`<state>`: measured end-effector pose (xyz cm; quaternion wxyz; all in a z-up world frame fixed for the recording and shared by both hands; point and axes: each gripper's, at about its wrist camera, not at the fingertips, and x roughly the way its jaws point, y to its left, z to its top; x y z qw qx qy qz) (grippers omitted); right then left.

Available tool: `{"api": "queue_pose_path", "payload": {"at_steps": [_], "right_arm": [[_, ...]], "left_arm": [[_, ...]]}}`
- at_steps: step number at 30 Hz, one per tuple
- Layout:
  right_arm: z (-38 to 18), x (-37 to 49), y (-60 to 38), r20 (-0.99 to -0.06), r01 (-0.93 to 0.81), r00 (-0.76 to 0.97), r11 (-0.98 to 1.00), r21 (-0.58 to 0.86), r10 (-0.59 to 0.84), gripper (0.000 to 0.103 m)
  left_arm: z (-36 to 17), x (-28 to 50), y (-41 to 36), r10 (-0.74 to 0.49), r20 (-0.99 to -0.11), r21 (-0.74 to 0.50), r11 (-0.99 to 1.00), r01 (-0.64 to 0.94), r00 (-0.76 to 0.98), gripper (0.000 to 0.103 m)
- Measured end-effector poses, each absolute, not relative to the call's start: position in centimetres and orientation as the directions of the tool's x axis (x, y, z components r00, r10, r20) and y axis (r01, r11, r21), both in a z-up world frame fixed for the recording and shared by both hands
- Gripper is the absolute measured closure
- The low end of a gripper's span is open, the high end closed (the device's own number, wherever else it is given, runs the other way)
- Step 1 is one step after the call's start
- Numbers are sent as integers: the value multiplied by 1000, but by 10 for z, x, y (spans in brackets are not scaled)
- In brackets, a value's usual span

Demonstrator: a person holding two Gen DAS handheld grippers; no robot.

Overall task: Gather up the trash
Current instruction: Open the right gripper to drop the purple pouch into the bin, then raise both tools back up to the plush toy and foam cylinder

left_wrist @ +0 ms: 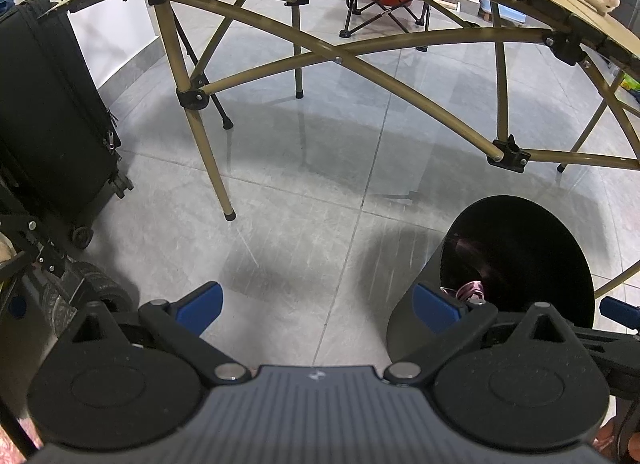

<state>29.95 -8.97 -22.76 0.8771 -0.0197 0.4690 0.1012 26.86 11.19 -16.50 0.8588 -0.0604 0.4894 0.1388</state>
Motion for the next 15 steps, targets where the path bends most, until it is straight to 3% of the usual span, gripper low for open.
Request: {"api": "queue_pose_path", "payload": {"at_steps": [15], "right_arm": [[-210, 286, -104, -799, -183, 579, 981, 65, 161, 0]], "left_arm": [[-154, 260, 104, 170, -822, 19, 962, -272, 543, 0]]}}
